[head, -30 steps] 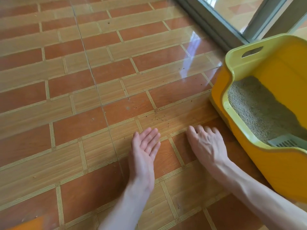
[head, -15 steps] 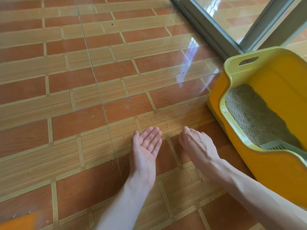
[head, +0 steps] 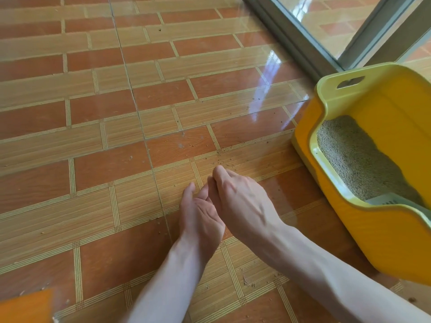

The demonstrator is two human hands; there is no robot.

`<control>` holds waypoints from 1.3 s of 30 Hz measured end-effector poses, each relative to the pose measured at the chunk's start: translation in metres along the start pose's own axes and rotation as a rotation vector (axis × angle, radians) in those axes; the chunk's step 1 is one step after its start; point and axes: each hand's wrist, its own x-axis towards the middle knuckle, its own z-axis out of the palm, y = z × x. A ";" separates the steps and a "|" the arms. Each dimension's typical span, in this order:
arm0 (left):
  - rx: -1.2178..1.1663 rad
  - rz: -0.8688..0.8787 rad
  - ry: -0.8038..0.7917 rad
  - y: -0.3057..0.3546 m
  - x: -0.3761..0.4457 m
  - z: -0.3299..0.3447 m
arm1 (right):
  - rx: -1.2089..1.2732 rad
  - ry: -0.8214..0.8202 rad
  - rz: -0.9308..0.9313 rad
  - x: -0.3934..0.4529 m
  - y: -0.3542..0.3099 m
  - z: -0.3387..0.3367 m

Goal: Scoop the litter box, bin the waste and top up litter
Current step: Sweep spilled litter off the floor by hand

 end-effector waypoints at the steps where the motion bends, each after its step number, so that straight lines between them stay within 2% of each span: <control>1: -0.022 -0.013 -0.033 0.001 -0.001 0.000 | -0.022 0.012 -0.013 0.000 0.000 0.001; 4: -0.097 -0.030 -0.118 0.001 -0.002 0.002 | -0.113 0.004 -0.064 -0.001 0.000 0.007; 9: -0.157 -0.028 -0.167 -0.002 -0.001 0.006 | -0.210 0.000 -0.096 -0.007 -0.001 0.012; 15: -0.098 -0.043 -0.133 0.006 -0.007 0.006 | -0.050 0.007 -0.037 -0.009 0.003 0.003; 20: -0.040 0.057 -0.096 0.018 -0.019 0.004 | 0.058 0.165 0.092 -0.002 0.035 -0.005; 23: -0.048 0.066 -0.073 0.030 -0.024 -0.001 | -0.032 0.151 0.153 0.013 0.063 0.012; 27: -0.075 0.089 -0.053 0.044 -0.029 -0.007 | -0.169 0.065 0.119 0.038 0.084 0.031; 34: -0.101 0.131 0.013 0.060 -0.036 -0.018 | -0.520 -0.099 0.098 0.081 0.069 0.057; 39: -0.097 0.143 0.043 0.068 -0.040 -0.020 | -0.532 -0.099 0.075 0.101 0.053 0.071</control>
